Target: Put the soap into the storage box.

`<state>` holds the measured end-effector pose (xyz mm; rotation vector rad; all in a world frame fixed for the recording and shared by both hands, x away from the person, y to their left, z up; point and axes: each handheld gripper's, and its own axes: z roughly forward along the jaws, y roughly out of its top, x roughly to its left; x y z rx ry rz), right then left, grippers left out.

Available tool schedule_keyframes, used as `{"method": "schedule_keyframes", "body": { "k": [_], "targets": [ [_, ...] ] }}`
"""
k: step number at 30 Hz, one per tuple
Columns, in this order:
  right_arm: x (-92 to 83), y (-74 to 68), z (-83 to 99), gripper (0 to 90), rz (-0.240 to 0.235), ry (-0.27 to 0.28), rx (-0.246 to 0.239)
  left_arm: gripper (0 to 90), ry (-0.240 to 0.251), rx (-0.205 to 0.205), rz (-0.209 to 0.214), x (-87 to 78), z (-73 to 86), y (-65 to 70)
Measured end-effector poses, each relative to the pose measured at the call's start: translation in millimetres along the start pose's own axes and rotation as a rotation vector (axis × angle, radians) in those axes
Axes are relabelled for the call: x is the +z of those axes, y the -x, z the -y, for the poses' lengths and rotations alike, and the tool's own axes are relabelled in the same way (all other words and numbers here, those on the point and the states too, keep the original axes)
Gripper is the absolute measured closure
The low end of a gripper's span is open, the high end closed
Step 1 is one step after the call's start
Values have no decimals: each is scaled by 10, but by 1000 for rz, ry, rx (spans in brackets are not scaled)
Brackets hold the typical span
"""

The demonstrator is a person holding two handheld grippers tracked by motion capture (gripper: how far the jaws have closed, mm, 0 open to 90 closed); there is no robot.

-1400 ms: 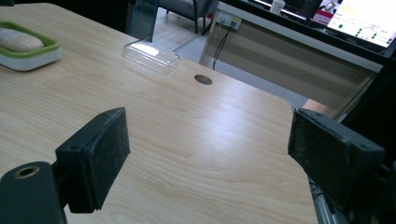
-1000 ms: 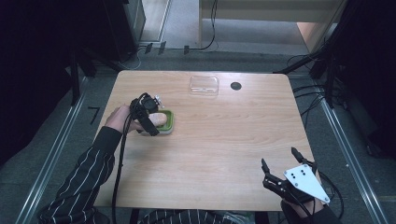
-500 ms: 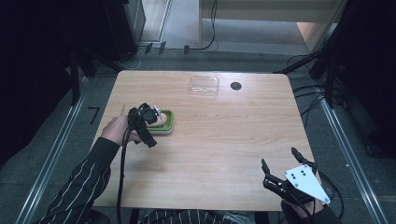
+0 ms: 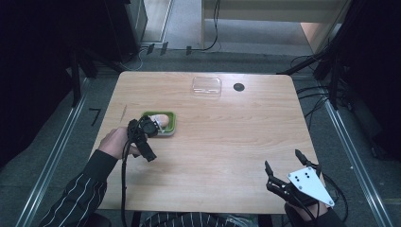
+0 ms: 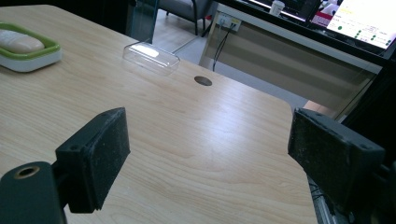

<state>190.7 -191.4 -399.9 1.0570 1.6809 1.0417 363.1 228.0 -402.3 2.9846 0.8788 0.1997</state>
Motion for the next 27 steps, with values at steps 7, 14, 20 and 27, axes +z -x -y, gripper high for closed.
{"method": "schedule_keyframes", "body": {
  "k": [7, 14, 20, 27],
  "targets": [
    [-5, 1, 1, 135, 1, 1, 2, 0, -22, -4, 16, 67, 131, 131],
    [-2, 1, 0, 135, 2, 4, -7, 0, -42, -22, 22, 132, 269, 213],
    [-5, 0, 1, 134, 1, 2, -3, 0, -46, -40, 23, 166, 375, 256],
    [-10, -1, 3, 134, 4, 3, 0, 0, -45, -50, 30, 200, 523, 348]
  ]
}}
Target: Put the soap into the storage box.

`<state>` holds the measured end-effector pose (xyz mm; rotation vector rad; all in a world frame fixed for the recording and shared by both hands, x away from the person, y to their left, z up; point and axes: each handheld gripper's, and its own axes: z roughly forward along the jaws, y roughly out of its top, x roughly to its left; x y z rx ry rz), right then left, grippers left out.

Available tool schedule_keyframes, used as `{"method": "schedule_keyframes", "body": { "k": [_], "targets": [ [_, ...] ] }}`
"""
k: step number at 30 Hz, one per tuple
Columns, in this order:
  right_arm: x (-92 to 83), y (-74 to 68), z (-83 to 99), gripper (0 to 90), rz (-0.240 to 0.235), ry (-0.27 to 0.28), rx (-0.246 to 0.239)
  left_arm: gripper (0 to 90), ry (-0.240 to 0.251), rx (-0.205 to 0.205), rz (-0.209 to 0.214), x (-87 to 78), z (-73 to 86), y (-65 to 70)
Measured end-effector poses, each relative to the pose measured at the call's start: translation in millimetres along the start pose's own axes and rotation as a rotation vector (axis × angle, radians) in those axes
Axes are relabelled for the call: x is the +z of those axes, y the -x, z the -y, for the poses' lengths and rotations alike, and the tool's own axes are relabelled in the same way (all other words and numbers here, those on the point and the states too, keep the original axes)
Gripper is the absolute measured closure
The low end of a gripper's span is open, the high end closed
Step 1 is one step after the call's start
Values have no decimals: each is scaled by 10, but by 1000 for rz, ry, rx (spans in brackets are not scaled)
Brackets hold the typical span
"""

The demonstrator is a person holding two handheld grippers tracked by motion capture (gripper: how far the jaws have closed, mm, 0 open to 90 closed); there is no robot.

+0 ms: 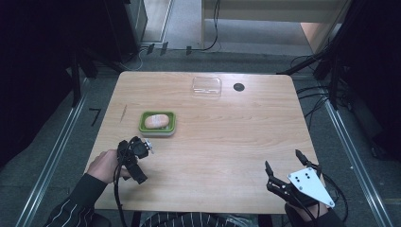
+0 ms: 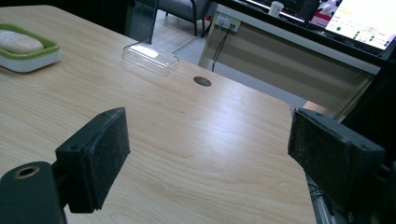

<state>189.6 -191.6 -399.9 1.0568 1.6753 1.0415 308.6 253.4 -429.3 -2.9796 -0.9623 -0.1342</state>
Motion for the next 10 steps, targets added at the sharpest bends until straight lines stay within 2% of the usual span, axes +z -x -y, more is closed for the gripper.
{"method": "schedule_keyframes", "body": {
  "k": [5, 10],
  "targets": [
    [-1, 1, 1, 134, 0, -2, 1, 0, -1, 0, 5, 23, 51, 23],
    [1, 8, 3, 135, 1, 5, -3, 0, 1, 11, 1, 25, 39, 34]
  ]
}}
